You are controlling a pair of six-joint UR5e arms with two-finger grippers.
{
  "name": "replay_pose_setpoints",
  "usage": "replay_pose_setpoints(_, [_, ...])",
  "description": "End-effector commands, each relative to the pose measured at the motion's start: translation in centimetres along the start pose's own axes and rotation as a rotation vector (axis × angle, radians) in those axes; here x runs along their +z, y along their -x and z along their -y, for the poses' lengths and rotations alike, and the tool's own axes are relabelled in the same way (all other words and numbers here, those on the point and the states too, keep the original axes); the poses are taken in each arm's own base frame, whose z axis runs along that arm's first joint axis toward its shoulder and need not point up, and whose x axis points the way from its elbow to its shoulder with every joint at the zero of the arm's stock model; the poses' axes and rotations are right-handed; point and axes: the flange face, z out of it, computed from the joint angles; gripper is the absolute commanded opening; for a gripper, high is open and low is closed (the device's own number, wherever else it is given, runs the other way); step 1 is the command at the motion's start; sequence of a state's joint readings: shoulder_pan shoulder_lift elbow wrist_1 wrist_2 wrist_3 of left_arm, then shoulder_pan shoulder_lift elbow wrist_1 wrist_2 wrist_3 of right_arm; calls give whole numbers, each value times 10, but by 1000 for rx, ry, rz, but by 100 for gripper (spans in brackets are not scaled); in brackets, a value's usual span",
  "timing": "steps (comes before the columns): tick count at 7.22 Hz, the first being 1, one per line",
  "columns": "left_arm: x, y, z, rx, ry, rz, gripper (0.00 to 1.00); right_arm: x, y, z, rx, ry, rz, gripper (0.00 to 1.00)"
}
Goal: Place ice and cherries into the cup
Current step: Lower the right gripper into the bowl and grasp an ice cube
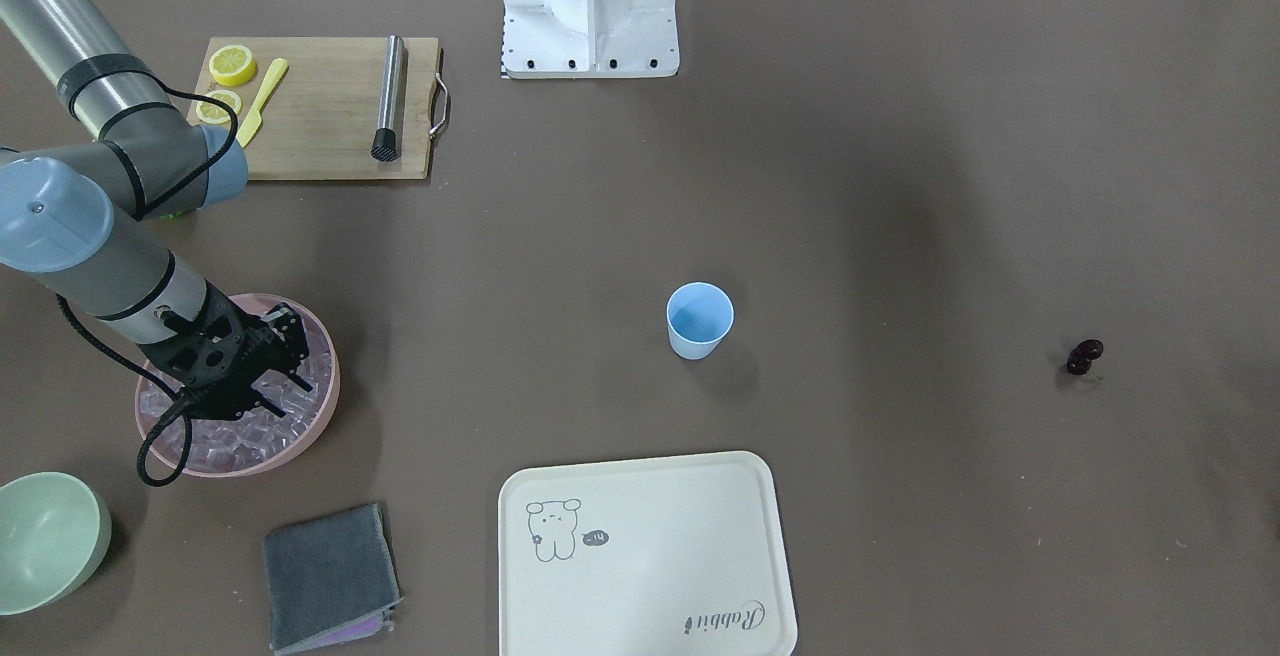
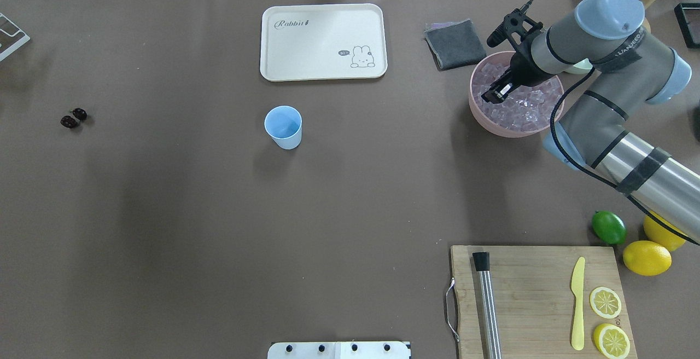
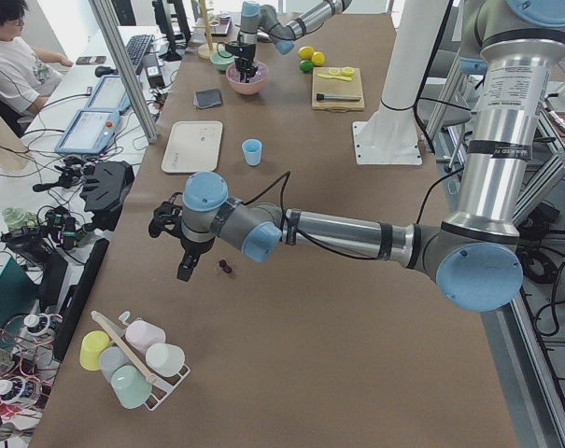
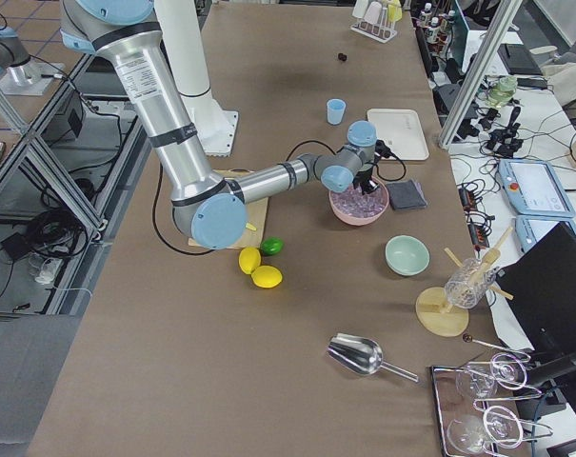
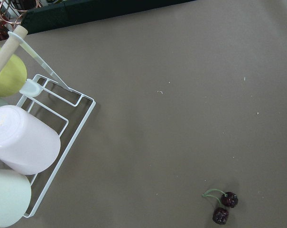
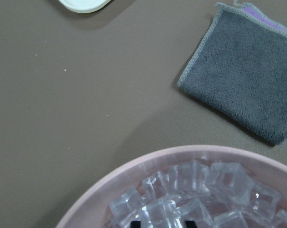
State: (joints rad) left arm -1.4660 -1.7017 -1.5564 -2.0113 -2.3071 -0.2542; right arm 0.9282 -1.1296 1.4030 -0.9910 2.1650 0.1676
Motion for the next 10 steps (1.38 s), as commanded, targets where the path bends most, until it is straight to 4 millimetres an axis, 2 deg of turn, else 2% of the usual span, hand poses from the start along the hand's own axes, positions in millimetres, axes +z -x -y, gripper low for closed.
replay_pose_setpoints(1, [1, -1, -1, -7, -5, -3, 98, -3, -2, -1, 7, 1, 10, 27])
replay_pose_setpoints(2, [1, -1, -1, -7, -5, -3, 98, -3, -2, 0, 8, 0, 10, 26])
replay_pose_setpoints(3, [2, 0, 0, -6, -4, -1, 98, -4, -2, 1, 8, -1, 9, 20])
replay_pose_setpoints(5, [4, 2, 0, -9, 0, -2, 98, -18, -13, 4, 24, -12, 31, 0])
replay_pose_setpoints(6, [4, 0, 0, -6, -1, -3, 98, -29, -22, 5, 37, -18, 43, 0])
replay_pose_setpoints(7, [4, 1, -1, -8, 1, -2, 98, -48, -26, 22, 61, -32, 74, 0])
replay_pose_setpoints(8, [3, 2, -1, -8, -2, 0, 98, -74, -21, 46, 108, -38, 101, 0])
replay_pose_setpoints(9, [2, 0, 0, -8, -4, -1, 98, -96, 5, 77, 148, -20, 103, 0])
replay_pose_setpoints(10, [4, 0, 0, -6, -2, -1, 98, -90, 57, 121, 198, -4, 110, 0])
